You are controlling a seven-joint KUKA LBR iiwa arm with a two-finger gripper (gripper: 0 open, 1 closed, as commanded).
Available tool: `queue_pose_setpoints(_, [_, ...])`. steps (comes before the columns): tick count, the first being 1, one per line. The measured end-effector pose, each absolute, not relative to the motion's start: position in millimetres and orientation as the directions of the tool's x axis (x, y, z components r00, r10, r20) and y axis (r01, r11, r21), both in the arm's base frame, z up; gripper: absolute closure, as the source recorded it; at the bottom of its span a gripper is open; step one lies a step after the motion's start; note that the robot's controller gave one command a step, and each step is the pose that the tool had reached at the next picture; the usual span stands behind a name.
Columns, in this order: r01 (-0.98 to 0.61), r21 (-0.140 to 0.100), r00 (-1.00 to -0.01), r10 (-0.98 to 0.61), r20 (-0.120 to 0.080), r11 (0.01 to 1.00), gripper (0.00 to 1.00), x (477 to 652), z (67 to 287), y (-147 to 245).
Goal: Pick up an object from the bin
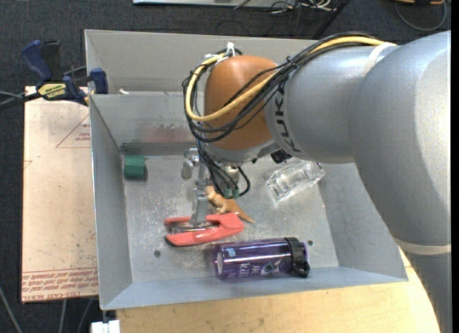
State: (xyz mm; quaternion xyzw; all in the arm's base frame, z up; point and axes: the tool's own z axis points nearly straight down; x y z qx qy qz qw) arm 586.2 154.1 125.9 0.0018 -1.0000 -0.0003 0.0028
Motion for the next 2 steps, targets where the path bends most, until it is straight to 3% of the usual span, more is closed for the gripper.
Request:
queue_pose_setpoints(1, [-0.001, 0.002, -1.000, -0.001, 0.000, 1.000, 0.00, 587.7, 131, 154])
queue_pose_setpoints(2, [-0.076, 0.004, -0.997, -0.076, -0.005, 0.997, 0.00, 582.6, 110, 136])
